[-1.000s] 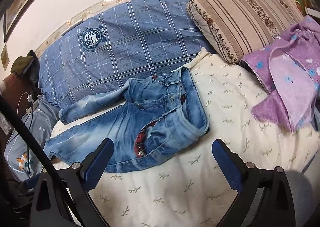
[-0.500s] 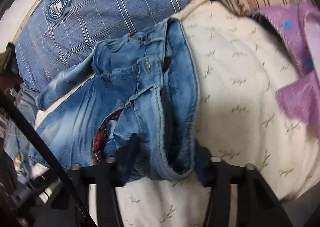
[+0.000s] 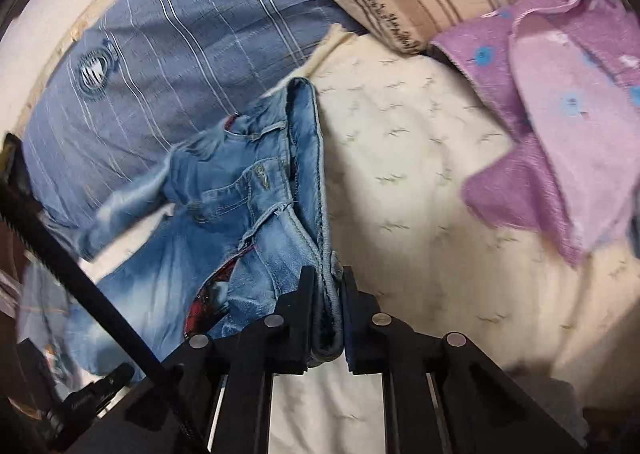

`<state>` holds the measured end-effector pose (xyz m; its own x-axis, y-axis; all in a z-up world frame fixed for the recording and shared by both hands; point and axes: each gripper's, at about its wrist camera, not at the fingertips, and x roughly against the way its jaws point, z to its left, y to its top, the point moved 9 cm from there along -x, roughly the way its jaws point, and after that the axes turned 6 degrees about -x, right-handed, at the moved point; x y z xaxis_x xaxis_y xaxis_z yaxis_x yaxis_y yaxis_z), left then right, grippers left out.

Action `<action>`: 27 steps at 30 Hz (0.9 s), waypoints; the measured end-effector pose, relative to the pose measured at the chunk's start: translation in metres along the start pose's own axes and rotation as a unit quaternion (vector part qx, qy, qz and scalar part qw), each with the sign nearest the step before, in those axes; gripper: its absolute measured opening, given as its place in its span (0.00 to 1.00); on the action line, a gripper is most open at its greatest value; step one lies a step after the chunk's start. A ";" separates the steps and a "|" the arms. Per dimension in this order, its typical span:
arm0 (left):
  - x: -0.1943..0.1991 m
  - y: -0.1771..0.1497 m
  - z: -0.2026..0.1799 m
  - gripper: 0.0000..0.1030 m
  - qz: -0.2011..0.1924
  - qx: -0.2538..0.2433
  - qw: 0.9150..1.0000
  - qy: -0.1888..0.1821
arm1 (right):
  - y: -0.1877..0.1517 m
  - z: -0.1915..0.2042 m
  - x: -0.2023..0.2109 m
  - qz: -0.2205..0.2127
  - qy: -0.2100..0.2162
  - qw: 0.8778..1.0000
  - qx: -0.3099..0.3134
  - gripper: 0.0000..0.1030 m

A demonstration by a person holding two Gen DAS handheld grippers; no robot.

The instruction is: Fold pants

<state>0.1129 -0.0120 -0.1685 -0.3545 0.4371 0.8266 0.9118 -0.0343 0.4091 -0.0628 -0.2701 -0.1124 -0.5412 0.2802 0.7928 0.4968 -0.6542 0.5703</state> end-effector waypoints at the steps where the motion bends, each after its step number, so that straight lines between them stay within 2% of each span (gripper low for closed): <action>1: -0.003 -0.003 0.002 0.09 -0.003 -0.009 1.000 0.013 | -0.004 0.002 -0.005 0.005 -0.019 1.000 0.014 0.11; 3: -0.006 -0.003 0.003 0.11 -0.016 -0.014 0.999 0.023 | -0.020 0.006 -0.028 0.040 -0.069 0.995 0.059 0.16; 5: -0.003 -0.003 -0.001 0.26 -0.018 -0.031 0.999 0.038 | -0.023 0.008 -0.031 0.037 -0.100 0.992 0.072 0.26; 6: 0.001 -0.006 -0.007 0.36 -0.018 -0.042 0.998 0.041 | -0.021 0.010 -0.026 0.019 -0.113 0.990 0.079 0.43; 7: 0.006 -0.008 -0.012 0.41 -0.023 -0.053 0.998 0.040 | -0.019 0.013 -0.020 0.002 -0.120 0.989 0.084 0.55; 8: 0.011 -0.008 -0.018 0.42 -0.029 -0.066 0.997 0.041 | -0.016 0.015 -0.010 -0.026 -0.133 0.987 0.088 0.75; 9: 0.020 -0.014 -0.024 0.43 -0.035 -0.079 0.995 0.047 | -0.014 0.018 -0.004 -0.043 -0.135 0.986 0.092 0.78; 13: 0.046 -0.019 -0.034 0.46 -0.065 -0.121 0.989 0.057 | -0.011 0.040 0.020 -0.092 -0.129 0.980 0.123 0.78; 20: 0.113 -0.003 -0.041 0.53 -0.125 -0.120 0.984 0.046 | -0.007 0.063 0.040 -0.112 -0.097 0.979 0.138 0.78; 27: 0.119 0.035 -0.050 0.55 -0.156 -0.126 0.979 0.046 | 0.003 0.091 0.049 -0.127 -0.087 0.975 0.159 0.78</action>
<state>0.0918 -0.0064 -0.0363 -0.6352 0.3789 0.6730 0.6801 -0.1387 0.7199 -0.0256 -0.1940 -0.0526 -0.5654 0.5375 0.6256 0.5610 -0.3054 0.7694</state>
